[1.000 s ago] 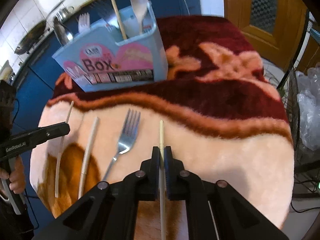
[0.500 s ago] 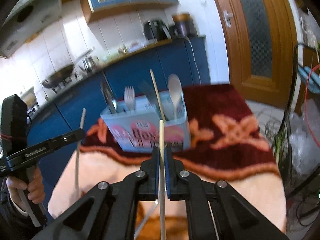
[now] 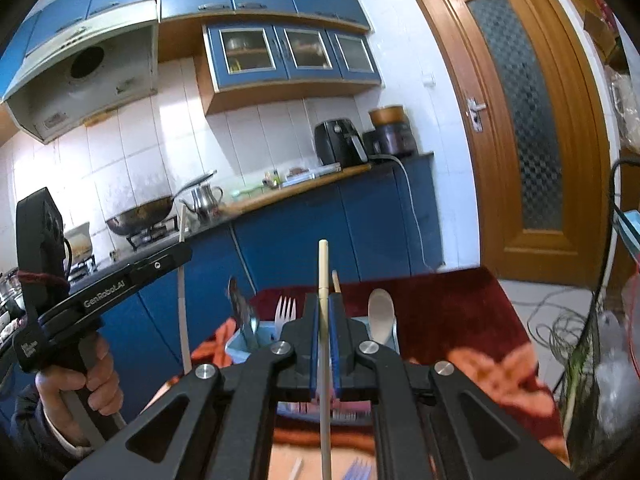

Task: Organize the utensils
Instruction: 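Lift and carry both chopsticks over the blue caddy with both tools, then drop both chopsticks into the caddy, opening both tools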

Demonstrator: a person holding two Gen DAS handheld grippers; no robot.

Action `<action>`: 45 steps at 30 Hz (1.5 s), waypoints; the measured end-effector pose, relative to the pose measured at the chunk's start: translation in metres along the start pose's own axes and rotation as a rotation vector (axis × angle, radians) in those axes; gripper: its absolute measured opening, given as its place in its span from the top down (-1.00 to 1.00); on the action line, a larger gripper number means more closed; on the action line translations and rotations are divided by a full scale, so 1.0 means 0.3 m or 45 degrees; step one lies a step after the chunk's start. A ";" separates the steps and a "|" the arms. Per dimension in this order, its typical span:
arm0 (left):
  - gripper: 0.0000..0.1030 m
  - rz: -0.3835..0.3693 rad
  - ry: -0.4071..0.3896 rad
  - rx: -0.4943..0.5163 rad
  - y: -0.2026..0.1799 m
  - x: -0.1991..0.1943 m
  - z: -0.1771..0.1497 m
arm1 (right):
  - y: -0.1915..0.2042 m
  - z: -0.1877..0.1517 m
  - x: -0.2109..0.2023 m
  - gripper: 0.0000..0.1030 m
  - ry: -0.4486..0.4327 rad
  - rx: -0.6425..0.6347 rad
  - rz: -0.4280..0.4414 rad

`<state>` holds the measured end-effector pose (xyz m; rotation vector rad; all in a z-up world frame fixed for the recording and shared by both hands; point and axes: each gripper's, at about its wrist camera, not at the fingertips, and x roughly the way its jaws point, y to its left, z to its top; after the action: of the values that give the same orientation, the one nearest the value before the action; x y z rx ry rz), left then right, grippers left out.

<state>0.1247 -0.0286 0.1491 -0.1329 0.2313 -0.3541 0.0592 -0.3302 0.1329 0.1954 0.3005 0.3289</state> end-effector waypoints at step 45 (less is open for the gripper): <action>0.39 0.055 0.035 -0.152 0.047 0.128 -0.148 | -0.058 -0.038 0.168 -0.39 0.011 0.044 0.027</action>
<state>0.1533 -0.0330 0.0963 -0.2404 0.2820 -0.2992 0.1060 -0.3274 0.1052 0.2315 0.3129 0.3456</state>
